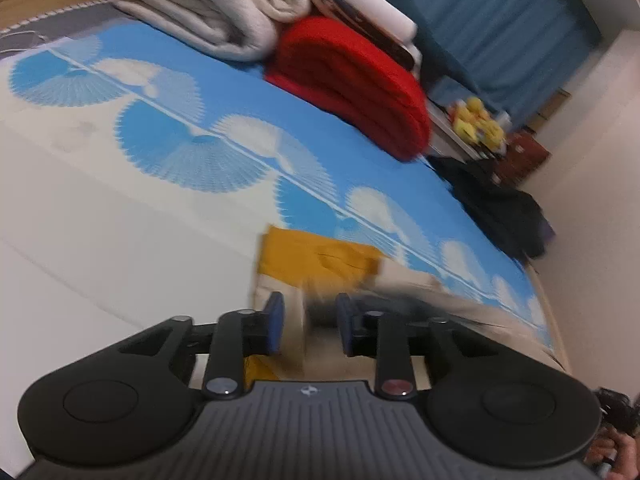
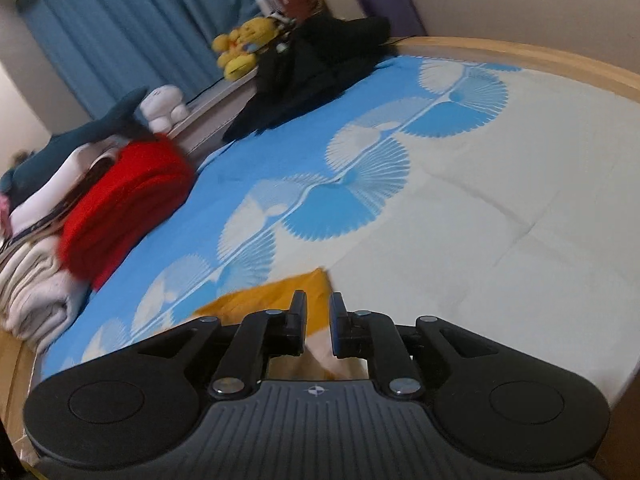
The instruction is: Fold large clothes
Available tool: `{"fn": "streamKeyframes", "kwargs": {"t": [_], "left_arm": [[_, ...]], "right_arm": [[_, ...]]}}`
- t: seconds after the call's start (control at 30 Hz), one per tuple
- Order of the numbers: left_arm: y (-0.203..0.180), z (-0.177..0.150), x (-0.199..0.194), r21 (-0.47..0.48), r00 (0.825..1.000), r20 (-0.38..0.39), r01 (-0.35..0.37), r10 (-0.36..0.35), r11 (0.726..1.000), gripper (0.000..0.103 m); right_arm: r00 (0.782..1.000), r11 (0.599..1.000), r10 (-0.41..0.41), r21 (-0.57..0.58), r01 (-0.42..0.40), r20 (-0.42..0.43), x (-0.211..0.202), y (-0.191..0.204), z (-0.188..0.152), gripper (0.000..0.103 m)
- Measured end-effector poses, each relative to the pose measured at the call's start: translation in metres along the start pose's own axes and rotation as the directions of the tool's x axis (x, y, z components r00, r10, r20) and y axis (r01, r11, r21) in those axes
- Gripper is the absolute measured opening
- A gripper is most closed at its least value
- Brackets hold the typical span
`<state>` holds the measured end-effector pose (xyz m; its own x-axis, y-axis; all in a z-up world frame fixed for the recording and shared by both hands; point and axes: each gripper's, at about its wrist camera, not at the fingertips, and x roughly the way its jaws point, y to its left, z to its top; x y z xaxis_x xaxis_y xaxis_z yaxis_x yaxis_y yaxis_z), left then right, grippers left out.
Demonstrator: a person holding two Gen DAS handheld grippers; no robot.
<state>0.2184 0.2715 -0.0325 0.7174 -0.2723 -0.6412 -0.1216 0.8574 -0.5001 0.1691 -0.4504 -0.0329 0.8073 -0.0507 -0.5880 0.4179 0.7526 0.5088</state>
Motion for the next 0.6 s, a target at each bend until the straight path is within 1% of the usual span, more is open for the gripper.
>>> {"fn": "streamKeyframes", "kwargs": {"t": [0.03,0.07,0.1,0.13,0.17,0.23,0.27,0.3,0.33,0.37,0.43,0.5,0.6], "left_arm": [[0.005,-0.002,0.006,-0.015,0.998,-0.05,-0.047,0.046,0.999,0.036],[0.008,-0.001,0.009,-0.017,0.996,-0.064,-0.069,0.068,0.997,0.036],[0.008,-0.001,0.009,-0.007,0.996,-0.057,-0.076,0.075,0.997,0.037],[0.008,0.001,0.011,0.014,0.995,-0.057,-0.085,0.086,0.996,0.04],[0.008,0.001,0.014,0.03,0.994,-0.058,-0.09,0.092,0.995,0.041],[0.005,0.001,0.025,0.072,0.991,-0.076,-0.107,0.112,0.992,0.041],[0.004,-0.001,0.03,0.09,0.989,-0.086,-0.111,0.118,0.99,0.041],[0.002,-0.004,0.035,0.104,0.988,-0.097,-0.111,0.121,0.988,0.041],[0.001,-0.007,0.04,0.115,0.986,-0.109,-0.111,0.124,0.987,0.041],[0.0,-0.011,0.043,0.125,0.985,-0.118,-0.109,0.124,0.986,0.041],[-0.002,-0.016,0.053,0.144,0.983,-0.132,-0.108,0.127,0.984,0.044],[-0.007,-0.019,0.065,0.149,0.979,-0.147,-0.121,0.143,0.981,0.045],[-0.01,-0.016,0.077,0.139,0.978,-0.153,-0.124,0.145,0.983,0.052]], "right_arm": [[1.0,1.0,0.002,0.001,-0.002,-0.008,0.003,-0.007,-0.006,0.013],[0.999,1.0,0.002,-0.003,-0.002,-0.041,0.008,-0.011,-0.01,0.014],[0.997,1.0,-0.001,-0.018,0.0,-0.077,0.012,-0.012,-0.012,0.014],[0.997,0.998,0.018,-0.056,-0.022,-0.071,0.013,-0.01,-0.014,0.014],[0.998,0.991,0.018,-0.127,-0.026,-0.064,0.014,-0.003,-0.014,0.014],[0.998,0.971,0.018,-0.238,-0.031,-0.057,0.016,0.01,-0.018,0.014],[0.997,0.963,0.03,-0.265,-0.047,-0.066,0.018,0.013,-0.021,0.014],[0.995,0.958,0.046,-0.278,-0.069,-0.089,0.022,0.015,-0.025,0.015],[0.992,0.953,0.054,-0.289,-0.086,-0.116,0.027,0.016,-0.029,0.019],[0.989,0.949,0.049,-0.302,-0.089,-0.137,0.032,0.018,-0.033,0.027],[0.984,0.94,0.02,-0.331,-0.079,-0.177,0.043,0.021,-0.04,0.033],[0.98,0.939,0.013,-0.333,-0.08,-0.198,0.052,0.023,-0.044,0.036],[0.973,0.945,-0.016,-0.322,-0.061,-0.23,0.068,0.025,-0.046,0.037]]}}
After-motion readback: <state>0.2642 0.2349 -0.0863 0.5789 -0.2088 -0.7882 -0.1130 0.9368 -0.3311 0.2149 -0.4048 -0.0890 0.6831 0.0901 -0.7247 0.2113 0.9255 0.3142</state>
